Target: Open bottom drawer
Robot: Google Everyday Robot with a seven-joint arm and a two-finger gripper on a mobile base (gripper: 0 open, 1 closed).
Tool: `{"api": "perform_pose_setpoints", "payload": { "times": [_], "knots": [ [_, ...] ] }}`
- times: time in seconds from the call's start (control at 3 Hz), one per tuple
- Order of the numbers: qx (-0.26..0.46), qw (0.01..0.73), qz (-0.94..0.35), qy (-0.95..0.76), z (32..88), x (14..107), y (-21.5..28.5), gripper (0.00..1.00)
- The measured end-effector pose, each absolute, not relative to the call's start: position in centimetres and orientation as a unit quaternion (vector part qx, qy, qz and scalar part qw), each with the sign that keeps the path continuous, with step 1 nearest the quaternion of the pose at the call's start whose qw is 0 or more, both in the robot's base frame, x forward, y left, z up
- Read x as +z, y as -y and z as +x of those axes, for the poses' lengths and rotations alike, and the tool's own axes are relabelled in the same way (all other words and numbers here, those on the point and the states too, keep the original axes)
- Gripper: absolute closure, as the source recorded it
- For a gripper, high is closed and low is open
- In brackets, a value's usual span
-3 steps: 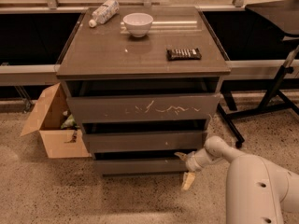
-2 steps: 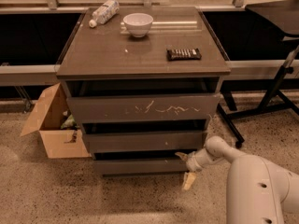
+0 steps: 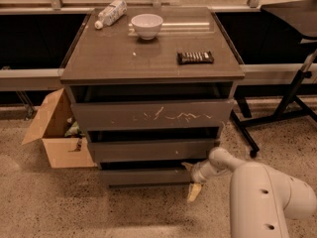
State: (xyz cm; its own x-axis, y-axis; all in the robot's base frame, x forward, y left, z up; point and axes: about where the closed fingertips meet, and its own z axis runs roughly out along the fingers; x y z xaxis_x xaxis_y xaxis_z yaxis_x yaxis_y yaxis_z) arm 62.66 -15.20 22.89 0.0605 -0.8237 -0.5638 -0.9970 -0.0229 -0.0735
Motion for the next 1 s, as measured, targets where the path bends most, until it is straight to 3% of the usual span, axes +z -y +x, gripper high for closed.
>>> {"api": "perform_pose_setpoints", "payload": {
  "times": [1.0],
  "knots": [
    [0.17, 0.22, -0.693, -0.665, 65.2, 18.4, 13.6, 0.04]
  ]
}}
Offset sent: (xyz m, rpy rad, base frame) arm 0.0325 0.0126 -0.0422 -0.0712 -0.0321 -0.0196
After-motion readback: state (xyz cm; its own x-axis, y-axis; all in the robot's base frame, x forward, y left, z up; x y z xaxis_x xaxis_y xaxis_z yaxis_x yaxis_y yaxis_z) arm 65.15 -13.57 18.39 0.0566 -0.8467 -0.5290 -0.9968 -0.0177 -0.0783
